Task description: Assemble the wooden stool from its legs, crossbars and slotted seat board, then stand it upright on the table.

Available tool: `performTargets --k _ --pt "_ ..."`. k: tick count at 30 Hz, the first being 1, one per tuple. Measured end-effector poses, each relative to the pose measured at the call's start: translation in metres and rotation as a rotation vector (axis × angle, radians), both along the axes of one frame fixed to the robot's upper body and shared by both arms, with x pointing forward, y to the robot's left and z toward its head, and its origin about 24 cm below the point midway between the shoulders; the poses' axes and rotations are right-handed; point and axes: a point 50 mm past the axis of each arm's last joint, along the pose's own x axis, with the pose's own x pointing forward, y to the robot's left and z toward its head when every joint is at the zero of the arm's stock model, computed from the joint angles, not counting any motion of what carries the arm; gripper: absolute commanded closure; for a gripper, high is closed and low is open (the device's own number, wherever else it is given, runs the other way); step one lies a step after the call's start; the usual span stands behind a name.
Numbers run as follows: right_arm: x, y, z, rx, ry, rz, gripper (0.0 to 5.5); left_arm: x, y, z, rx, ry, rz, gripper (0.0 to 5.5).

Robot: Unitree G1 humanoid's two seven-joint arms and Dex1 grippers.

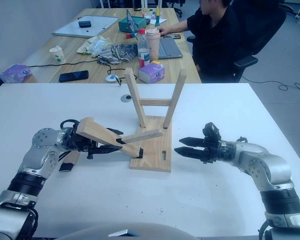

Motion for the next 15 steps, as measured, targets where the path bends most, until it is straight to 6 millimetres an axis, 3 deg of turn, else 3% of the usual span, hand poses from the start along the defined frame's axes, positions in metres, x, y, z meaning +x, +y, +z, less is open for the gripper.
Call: performTargets --k 8,15 --pt "-0.008 0.004 -0.007 0.009 -0.017 -0.045 2.42 0.005 0.019 0.008 0.084 0.178 0.021 3.47" --pt "-0.008 0.003 -0.008 0.001 -0.018 -0.048 2.42 0.009 0.011 0.013 0.125 0.155 -0.018 3.47"
